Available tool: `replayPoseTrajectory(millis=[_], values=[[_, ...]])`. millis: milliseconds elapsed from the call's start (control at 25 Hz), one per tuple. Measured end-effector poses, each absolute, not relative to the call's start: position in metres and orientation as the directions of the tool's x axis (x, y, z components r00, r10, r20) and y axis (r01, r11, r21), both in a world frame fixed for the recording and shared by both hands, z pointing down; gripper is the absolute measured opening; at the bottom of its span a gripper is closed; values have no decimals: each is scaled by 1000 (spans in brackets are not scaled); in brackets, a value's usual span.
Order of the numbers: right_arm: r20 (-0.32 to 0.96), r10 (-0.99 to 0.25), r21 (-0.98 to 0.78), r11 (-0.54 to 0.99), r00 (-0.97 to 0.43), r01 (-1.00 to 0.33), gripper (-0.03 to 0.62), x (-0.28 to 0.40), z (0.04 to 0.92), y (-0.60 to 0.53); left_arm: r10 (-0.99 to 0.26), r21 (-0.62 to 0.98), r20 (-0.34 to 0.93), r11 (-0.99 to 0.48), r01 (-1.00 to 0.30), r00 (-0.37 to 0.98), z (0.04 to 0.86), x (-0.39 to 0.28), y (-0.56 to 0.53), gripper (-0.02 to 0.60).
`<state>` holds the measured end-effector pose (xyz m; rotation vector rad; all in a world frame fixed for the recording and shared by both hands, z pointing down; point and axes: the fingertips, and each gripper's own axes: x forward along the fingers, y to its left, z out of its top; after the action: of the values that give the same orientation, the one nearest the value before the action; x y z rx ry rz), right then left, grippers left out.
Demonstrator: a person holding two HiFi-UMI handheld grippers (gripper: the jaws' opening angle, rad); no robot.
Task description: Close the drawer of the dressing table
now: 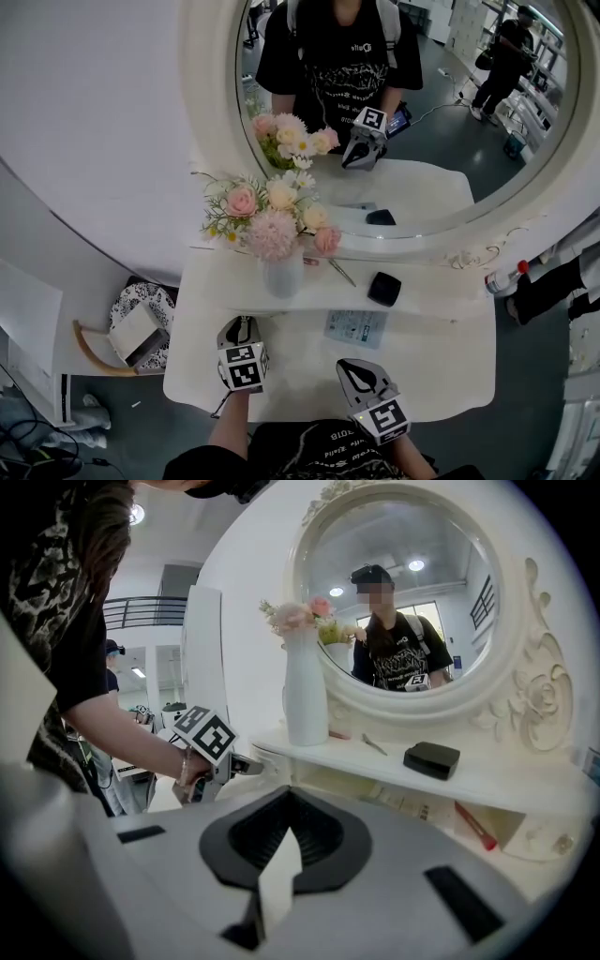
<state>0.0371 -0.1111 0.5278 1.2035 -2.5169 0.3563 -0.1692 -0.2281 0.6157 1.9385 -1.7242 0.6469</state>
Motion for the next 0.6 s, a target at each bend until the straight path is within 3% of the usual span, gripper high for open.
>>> replayPoseTrajectory(millis=[600], values=[[389, -699, -86, 621, -600, -779, 9, 35, 528, -118, -784, 26, 611, -115, -993, 107, 614, -168, -238, 103]])
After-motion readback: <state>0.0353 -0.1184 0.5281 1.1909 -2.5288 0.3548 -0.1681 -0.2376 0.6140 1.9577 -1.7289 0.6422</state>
